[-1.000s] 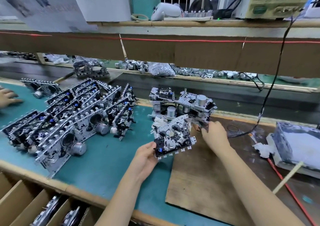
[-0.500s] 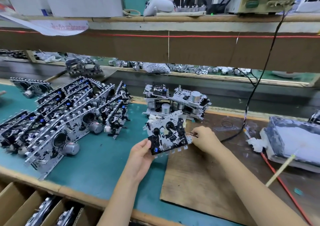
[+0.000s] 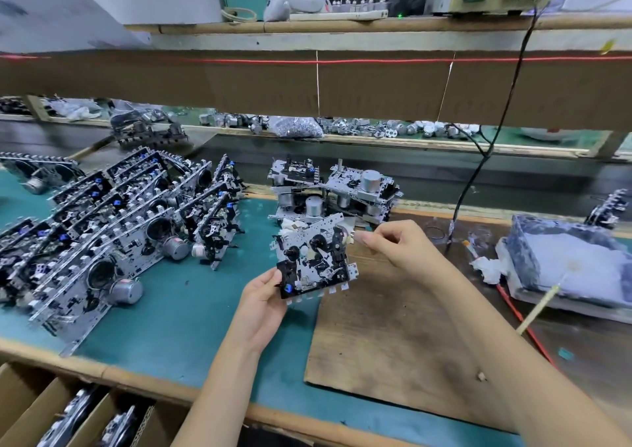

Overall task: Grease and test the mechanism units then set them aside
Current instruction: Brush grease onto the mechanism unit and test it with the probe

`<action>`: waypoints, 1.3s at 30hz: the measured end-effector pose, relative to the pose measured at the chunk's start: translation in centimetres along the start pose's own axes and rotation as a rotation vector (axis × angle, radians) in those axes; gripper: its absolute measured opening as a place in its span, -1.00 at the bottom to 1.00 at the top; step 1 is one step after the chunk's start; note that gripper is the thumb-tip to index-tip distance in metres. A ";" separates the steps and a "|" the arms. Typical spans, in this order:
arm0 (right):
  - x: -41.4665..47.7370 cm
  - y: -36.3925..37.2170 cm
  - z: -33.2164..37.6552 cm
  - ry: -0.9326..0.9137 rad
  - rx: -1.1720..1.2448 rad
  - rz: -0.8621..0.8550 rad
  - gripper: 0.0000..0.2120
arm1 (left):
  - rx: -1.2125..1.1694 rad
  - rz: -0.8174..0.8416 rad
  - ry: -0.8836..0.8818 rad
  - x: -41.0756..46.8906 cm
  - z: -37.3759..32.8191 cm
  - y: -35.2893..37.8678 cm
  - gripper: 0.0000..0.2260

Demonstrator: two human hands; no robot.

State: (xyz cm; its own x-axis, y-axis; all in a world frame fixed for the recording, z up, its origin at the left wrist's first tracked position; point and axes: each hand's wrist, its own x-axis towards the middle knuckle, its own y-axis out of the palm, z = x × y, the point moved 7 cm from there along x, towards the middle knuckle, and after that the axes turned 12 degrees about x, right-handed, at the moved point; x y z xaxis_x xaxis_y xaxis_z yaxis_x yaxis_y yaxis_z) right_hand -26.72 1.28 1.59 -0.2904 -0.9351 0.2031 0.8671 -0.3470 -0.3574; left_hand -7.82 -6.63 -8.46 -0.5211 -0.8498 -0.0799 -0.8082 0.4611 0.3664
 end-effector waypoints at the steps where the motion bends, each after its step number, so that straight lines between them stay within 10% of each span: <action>1: 0.0 -0.1 0.1 -0.006 -0.002 -0.005 -0.60 | 0.007 0.000 -0.002 0.0 0.0 0.0 -0.75; 34: -0.3 -0.6 -0.5 0.118 -0.056 0.018 -0.81 | 0.036 0.011 0.027 0.0 -0.4 0.2 -0.73; 39: -0.7 2.5 4.4 -0.237 -0.514 0.143 -0.24 | 0.051 0.045 0.041 -0.2 -0.5 0.6 -0.73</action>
State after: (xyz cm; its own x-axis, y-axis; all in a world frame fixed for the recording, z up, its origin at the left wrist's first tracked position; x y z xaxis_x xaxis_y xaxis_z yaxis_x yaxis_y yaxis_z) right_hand -22.58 1.40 4.58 -0.0351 -0.9539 0.2980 0.5657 -0.2648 -0.7809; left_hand -8.03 -6.33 -7.79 -0.5465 -0.8371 -0.0263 -0.7977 0.5107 0.3206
